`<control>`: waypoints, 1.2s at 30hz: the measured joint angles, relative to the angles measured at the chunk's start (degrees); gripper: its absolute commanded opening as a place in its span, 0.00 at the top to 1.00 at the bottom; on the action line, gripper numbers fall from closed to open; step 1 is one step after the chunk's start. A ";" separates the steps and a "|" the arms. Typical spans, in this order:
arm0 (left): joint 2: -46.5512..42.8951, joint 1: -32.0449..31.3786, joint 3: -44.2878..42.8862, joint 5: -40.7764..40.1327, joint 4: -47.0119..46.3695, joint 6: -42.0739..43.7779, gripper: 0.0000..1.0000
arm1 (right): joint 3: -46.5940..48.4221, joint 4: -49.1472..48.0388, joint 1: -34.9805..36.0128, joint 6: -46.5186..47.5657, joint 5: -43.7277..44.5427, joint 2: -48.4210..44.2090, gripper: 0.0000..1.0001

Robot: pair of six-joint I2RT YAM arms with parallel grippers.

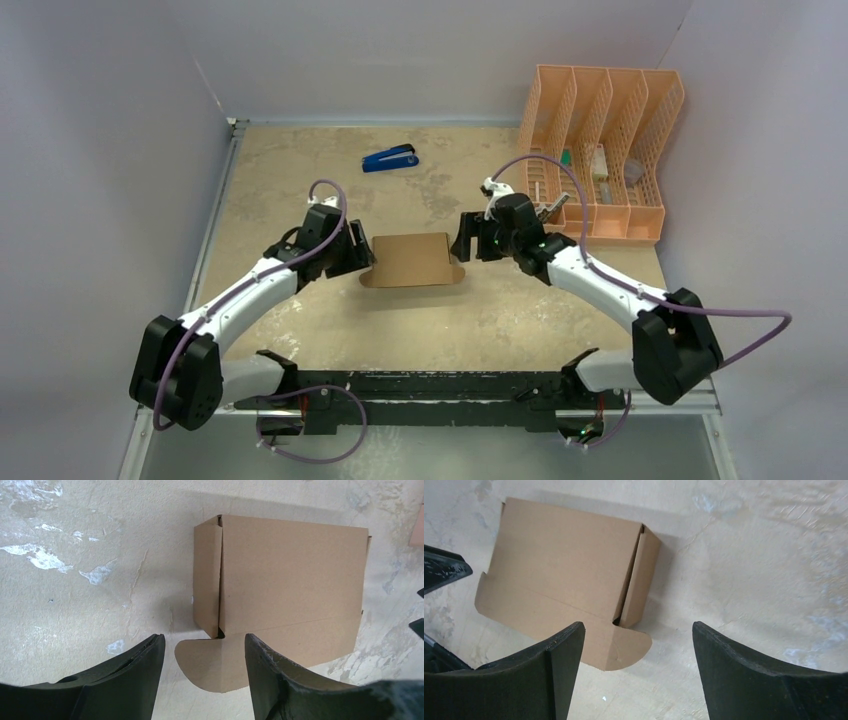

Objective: Fold the paper box

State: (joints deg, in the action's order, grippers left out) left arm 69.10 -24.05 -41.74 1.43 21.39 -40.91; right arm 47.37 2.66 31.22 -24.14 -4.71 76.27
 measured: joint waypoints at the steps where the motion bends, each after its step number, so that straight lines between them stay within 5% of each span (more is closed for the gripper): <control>1: 0.35 0.00 0.00 -0.02 -0.07 0.07 0.40 | -0.61 -0.07 0.15 -0.44 -0.61 0.48 0.16; 12: 1.95 0.04 0.00 -1.86 -0.55 -0.28 0.39 | 5.38 -0.79 12.59 18.62 1.68 5.05 0.09; 23: 5.95 0.04 2.23 -1.14 -4.61 -0.52 0.47 | 10.43 1.16 24.50 31.80 9.68 11.58 0.10; 36: 6.01 0.04 2.56 -0.63 -5.51 -0.11 0.43 | 9.73 -1.09 33.73 41.94 22.51 17.90 0.19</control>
State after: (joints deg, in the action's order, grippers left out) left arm 75.11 -24.01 -39.18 0.80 15.88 -41.01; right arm 57.10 1.56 64.95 17.80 17.80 94.17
